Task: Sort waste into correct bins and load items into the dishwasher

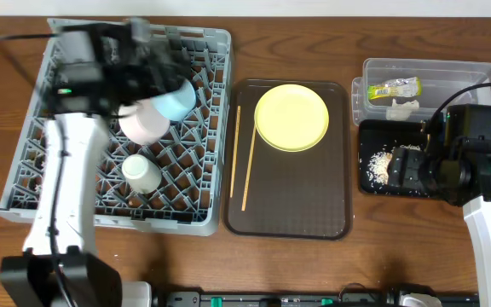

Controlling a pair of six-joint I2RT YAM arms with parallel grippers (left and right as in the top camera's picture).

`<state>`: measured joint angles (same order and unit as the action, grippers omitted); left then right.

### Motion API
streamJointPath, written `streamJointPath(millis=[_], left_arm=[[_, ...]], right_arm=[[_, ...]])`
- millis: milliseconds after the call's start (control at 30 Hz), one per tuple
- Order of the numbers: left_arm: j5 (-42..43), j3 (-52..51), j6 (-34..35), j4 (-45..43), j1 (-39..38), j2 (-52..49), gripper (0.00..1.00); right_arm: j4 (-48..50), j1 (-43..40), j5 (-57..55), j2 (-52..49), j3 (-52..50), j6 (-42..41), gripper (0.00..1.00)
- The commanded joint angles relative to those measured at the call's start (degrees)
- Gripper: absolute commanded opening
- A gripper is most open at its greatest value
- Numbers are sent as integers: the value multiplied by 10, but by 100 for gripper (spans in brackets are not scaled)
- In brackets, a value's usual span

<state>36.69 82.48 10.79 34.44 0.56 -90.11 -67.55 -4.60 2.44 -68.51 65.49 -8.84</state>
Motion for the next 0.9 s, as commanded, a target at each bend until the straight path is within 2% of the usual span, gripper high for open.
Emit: streamJointPath(millis=[0,267,433,667,867], left_arm=[[-162,1,-9,16,-80,-11,85],[-295,0,-32,6,-279,-71,86],[-304,0,-68,-34,-357,-140,87],[-303,0,-111,-107,-408,-236,87],[-303,0,-110,-142,-412,-289,83]], right_arm=[[-1,-4,-26,3,1,-14,87],[-3,-4,-26,3,1,-14,88],[-3,-4,-24,3,1,-14,88],[-8,-4,-24,3,1,-14,88],[-9,-4,-24,3,1,-14,88]])
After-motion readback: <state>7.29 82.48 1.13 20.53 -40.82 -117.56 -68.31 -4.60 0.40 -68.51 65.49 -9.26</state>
